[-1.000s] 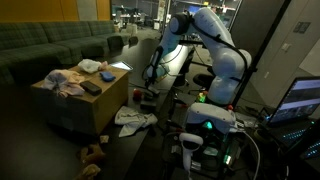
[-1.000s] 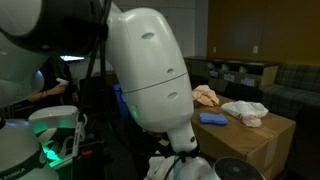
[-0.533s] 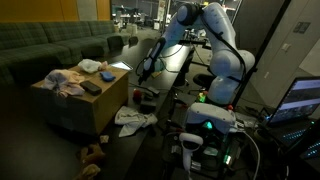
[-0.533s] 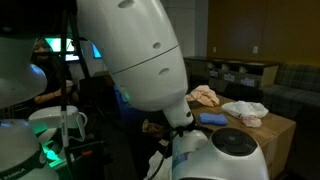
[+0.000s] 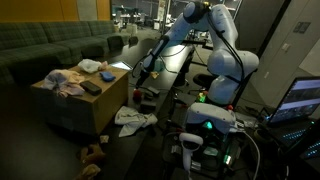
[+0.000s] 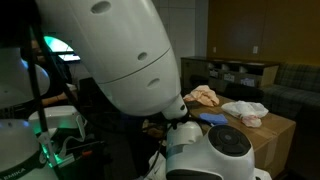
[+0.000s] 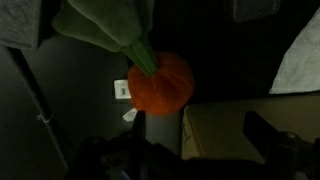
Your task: Pick up all the objects that are on the box and put them on the table, then pick up the objects that are on the table and put them on the box
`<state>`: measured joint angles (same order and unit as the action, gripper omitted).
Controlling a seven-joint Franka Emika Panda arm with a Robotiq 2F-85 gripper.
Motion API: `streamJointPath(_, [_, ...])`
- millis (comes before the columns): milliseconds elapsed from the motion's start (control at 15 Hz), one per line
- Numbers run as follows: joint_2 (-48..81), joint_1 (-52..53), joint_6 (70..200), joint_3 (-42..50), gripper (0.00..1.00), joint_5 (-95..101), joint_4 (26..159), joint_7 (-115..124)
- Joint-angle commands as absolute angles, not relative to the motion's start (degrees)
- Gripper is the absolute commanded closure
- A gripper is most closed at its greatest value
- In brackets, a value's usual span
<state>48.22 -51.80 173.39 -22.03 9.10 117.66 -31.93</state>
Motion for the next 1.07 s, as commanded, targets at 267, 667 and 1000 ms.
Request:
streamJointPath(267, [51.2, -51.5, 173.0, -22.3, 0.0, 10.0, 117.5, -37.3])
streamJointPath(667, [53.8, -48.2, 176.8, -20.0, 0.0, 10.5, 115.8, -36.9])
streamJointPath(1000, [56.1, -44.3, 180.4, -16.3, 0.0, 11.8, 113.3, -35.9])
